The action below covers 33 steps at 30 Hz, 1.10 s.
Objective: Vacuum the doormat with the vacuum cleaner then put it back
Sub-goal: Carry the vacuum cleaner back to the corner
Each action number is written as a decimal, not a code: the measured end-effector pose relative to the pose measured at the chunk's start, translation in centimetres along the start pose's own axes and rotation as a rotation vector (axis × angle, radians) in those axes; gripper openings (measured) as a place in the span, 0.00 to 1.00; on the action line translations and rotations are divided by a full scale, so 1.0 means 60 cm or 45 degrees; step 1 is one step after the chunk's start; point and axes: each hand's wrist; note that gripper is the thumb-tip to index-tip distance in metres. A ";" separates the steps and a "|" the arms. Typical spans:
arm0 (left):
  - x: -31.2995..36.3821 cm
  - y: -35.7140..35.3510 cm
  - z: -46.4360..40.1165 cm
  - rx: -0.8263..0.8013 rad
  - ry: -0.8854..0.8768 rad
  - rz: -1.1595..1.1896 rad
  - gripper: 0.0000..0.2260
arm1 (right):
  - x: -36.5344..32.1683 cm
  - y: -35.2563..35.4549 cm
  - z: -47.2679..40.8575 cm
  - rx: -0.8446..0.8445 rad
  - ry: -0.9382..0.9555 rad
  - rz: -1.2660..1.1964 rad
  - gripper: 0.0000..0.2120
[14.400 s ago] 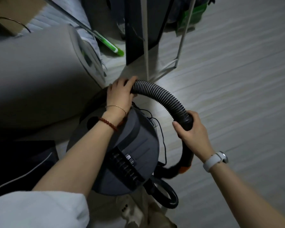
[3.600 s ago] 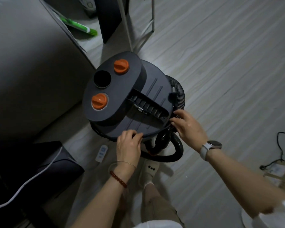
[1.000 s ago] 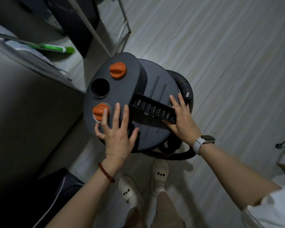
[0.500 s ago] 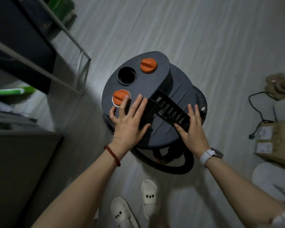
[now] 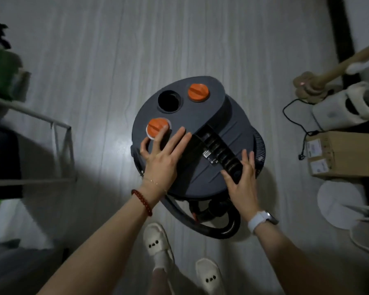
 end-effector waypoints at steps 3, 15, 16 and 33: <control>-0.040 0.008 -0.072 -0.059 -0.167 -0.019 0.36 | -0.026 -0.025 -0.021 0.123 -0.066 -0.064 0.28; -0.107 0.014 -0.335 -0.142 -0.348 -0.109 0.41 | -0.092 -0.006 -0.228 0.305 -0.103 -0.224 0.25; -0.112 0.013 -0.356 -0.137 -0.342 -0.102 0.41 | -0.096 0.003 -0.251 0.292 -0.106 -0.228 0.25; -0.270 0.035 -0.784 -0.181 -0.650 -0.060 0.37 | -0.253 0.008 -0.614 0.521 -0.280 -0.261 0.24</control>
Point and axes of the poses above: each hand's wrist, its own z-axis away from the middle knuckle, its own y-axis out of the back of the hand, x = y × z, and after that the axes turned 12 degrees about -x, right-handed
